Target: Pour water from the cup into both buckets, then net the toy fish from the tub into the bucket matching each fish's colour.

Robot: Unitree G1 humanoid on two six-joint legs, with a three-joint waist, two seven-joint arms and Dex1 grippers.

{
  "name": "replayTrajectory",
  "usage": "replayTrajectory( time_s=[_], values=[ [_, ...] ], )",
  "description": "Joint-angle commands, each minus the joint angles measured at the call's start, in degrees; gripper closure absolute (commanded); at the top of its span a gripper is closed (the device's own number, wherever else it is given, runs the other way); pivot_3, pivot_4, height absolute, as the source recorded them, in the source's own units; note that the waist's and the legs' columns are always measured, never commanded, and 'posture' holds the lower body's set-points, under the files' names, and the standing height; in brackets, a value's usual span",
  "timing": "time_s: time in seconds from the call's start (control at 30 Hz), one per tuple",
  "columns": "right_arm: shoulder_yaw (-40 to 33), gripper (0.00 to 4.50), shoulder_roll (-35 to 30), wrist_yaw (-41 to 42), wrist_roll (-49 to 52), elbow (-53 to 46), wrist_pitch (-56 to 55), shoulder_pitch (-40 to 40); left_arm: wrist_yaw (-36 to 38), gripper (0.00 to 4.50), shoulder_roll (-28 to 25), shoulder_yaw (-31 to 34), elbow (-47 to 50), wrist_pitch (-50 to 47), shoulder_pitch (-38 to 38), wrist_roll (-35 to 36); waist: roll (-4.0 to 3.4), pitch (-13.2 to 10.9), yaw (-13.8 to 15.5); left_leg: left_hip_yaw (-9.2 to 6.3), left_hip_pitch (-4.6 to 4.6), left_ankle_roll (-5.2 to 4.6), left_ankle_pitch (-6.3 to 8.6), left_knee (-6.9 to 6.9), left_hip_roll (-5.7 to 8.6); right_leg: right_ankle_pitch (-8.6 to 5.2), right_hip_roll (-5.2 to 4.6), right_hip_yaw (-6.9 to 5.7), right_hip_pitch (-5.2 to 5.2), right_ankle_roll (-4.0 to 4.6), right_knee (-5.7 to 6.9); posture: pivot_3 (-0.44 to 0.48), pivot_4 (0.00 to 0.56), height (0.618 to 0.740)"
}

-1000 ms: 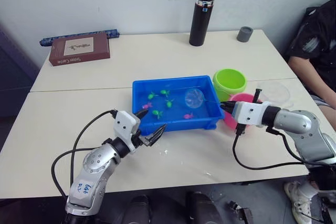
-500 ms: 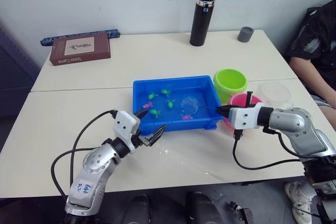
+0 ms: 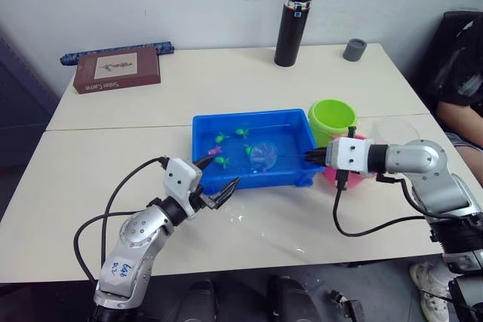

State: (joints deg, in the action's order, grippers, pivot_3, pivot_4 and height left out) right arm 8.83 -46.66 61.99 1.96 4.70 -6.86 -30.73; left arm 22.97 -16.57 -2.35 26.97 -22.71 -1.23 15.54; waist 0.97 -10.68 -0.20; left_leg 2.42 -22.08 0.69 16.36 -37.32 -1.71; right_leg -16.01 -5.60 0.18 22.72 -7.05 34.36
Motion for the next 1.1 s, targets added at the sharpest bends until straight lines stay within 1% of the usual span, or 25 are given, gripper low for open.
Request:
replayTrajectory(
  time_s=[0.03, 0.23, 0.4, 0.5, 0.7, 1.1],
  values=[
    [-0.33, 4.50, 0.25, 0.53, 0.07, 0.34, -0.70, -1.19, -0.43, 0.05, 0.22, -0.48, 3.22, 0.20, -0.51, 0.27, 0.00, 0.00, -0.01, 0.01, 0.00, 0.00, 0.00, 0.01, 0.00, 0.00, 0.00, 0.00, 0.00, 0.00, 0.00, 0.000, 0.150, 0.740],
    [-0.75, 4.50, 1.87, -3.94, -4.32, 9.39, -5.18, -5.29, -0.65, 0.05, 0.06, -0.52, 3.73, -0.07, -0.87, 0.25, 0.00, 0.00, -0.22, 0.07, 0.00, 0.00, 0.00, 0.00, 0.00, 0.00, 0.01, 0.02, 0.04, 0.00, 0.02, 0.000, 0.150, 0.740],
    [-0.32, 4.50, 1.95, -4.11, -5.84, 15.30, -8.62, -7.96, 0.75, 0.05, -1.28, -0.89, 4.63, 0.02, -0.35, 0.32, 0.00, 0.00, -0.16, 0.11, 0.00, 0.01, 0.00, 0.03, 0.00, -0.01, 0.04, 0.01, 0.08, 0.02, 0.04, 0.000, 0.150, 0.740],
    [0.30, 4.50, 1.65, -1.95, -5.45, 16.37, -9.99, -8.13, 1.78, 0.05, -2.46, -0.63, 5.13, -0.33, -0.16, 0.72, 0.00, 0.00, -0.14, 0.12, -0.01, 0.01, 0.00, 0.02, 0.00, -0.01, 0.03, 0.02, 0.08, 0.02, 0.02, 0.000, 0.150, 0.740],
    [1.12, 4.50, 1.52, 1.18, -4.98, 17.10, -10.76, -8.38, 2.15, 0.05, -3.07, -0.30, 5.38, -0.39, 0.00, 0.87, 0.00, 0.00, -0.20, 0.13, -0.01, 0.01, 0.00, 0.01, -0.01, 0.00, 0.03, 0.03, 0.08, 0.01, 0.04, 0.000, 0.150, 0.740],
    [2.27, 4.50, 2.56, 6.30, -4.40, 16.68, -8.58, -8.64, 1.75, 0.05, -2.47, -0.67, 5.06, -0.04, 0.18, 0.48, 0.00, 0.00, -0.18, 0.12, -0.01, 0.01, 0.00, 0.02, -0.02, 0.00, 0.02, 0.02, 0.08, 0.01, 0.04, 0.000, 0.150, 0.740]
  ],
)
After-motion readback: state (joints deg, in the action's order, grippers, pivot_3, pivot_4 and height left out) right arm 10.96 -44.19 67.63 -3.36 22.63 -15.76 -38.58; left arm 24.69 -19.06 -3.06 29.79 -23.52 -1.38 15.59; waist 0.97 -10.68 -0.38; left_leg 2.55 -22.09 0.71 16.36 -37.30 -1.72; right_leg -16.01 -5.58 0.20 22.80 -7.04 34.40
